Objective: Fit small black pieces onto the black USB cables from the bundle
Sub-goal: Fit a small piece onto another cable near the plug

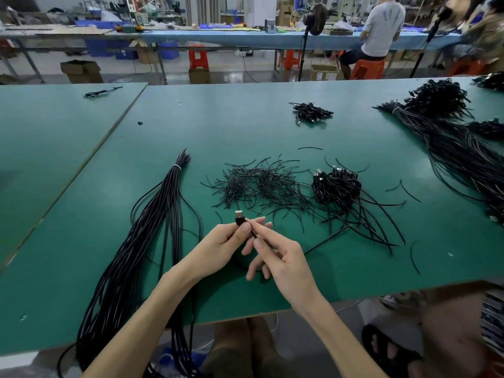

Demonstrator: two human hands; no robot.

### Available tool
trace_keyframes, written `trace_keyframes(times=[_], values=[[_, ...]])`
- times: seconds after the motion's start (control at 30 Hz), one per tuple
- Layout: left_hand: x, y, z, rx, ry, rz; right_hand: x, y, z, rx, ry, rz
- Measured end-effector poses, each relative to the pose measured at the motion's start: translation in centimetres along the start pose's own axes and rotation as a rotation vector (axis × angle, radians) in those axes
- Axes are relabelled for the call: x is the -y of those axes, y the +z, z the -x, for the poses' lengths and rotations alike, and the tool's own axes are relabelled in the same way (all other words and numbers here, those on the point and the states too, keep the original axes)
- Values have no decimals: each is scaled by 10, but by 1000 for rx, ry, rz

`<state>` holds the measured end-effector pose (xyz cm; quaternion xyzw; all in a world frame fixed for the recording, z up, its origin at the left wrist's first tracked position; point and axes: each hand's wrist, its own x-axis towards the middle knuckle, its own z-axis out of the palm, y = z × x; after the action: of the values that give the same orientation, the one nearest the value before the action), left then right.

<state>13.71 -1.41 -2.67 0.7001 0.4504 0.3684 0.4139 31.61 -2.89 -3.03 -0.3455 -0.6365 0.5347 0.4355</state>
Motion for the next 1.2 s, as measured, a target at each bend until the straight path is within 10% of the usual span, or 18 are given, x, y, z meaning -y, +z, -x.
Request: trace_keyframes(times=[0.53,1.2], values=[[-4,-22,-6,-209,-41,1098,-4,11,6,75,-10,207],[-15,-26,1,-298,-125,1411,-2,13,3,216,20,347]])
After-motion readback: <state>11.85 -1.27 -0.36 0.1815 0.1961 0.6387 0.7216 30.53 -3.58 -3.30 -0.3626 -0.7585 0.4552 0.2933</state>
